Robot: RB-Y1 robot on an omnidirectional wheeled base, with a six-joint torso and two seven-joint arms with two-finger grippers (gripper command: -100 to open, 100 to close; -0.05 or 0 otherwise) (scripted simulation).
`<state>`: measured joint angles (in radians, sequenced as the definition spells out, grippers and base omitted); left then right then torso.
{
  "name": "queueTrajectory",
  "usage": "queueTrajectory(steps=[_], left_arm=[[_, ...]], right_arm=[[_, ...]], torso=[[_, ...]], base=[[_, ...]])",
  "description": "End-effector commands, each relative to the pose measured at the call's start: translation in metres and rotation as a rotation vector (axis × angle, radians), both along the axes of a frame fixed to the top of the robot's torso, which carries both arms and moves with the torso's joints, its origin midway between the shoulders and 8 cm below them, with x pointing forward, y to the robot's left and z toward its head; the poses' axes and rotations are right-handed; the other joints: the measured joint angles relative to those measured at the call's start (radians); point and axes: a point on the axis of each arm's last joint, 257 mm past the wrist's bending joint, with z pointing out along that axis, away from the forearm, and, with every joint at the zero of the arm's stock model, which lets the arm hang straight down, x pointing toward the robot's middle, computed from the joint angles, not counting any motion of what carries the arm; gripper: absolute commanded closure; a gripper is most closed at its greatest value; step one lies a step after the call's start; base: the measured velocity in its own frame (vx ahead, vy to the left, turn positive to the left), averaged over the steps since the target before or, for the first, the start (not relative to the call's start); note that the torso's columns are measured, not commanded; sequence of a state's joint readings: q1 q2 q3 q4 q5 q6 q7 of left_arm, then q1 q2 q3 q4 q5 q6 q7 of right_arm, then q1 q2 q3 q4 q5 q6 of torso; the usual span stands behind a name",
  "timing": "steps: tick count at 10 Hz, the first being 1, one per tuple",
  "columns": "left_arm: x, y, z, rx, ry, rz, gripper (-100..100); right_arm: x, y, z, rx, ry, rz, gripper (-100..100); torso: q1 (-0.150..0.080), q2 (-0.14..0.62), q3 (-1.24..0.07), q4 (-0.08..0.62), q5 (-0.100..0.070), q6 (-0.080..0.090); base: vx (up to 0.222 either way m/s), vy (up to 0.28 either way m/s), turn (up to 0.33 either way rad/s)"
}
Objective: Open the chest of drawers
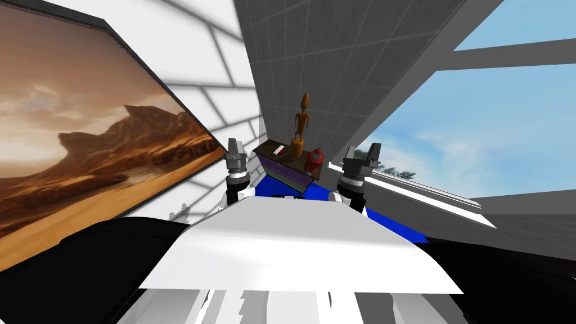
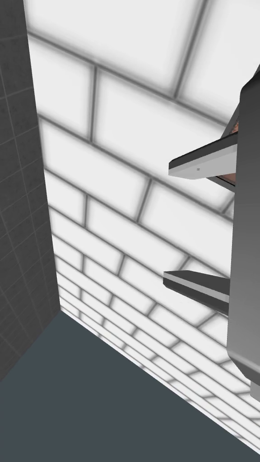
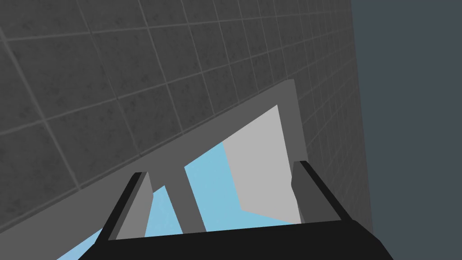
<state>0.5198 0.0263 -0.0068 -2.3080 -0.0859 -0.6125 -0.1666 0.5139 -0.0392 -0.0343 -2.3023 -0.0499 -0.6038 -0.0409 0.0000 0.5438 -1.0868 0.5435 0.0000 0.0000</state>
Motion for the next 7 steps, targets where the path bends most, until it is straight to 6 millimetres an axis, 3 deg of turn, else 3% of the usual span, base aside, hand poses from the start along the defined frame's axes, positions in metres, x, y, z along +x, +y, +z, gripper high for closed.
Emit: queueTrajectory(steps=[1,2,4,7], left_arm=[[0.000,0.000,0.000,0.000,0.000,0.000,0],[0.007,-0.003,-0.012,0.030,0.019,-0.010,-100],[0.013,-0.005,-0.025,0.053,0.037,-0.016,-100],[0.025,-0.007,-0.048,0.092,0.065,-0.022,-100]], right_arm=[[0.000,0.000,0.000,0.000,0.000,0.000,0],[0.000,0.000,0.000,0.000,0.000,0.000,0],[0.000,0.000,0.000,0.000,0.001,0.000,0],[0.000,0.000,0.000,0.000,0.001,0.000,0]], torso=[[0.000,0.074,-0.148,0.074,0.000,0.000],[0.000,0.148,-0.295,0.148,0.000,0.000],[0.001,0.190,-0.384,0.190,0.000,0.000],[0.000,0.194,-0.389,0.194,0.000,0.000]], base=[[0.000,0.000,0.000],[0.016,0.002,-0.043],[0.022,0.012,-0.042],[0.026,0.015,-0.047]])
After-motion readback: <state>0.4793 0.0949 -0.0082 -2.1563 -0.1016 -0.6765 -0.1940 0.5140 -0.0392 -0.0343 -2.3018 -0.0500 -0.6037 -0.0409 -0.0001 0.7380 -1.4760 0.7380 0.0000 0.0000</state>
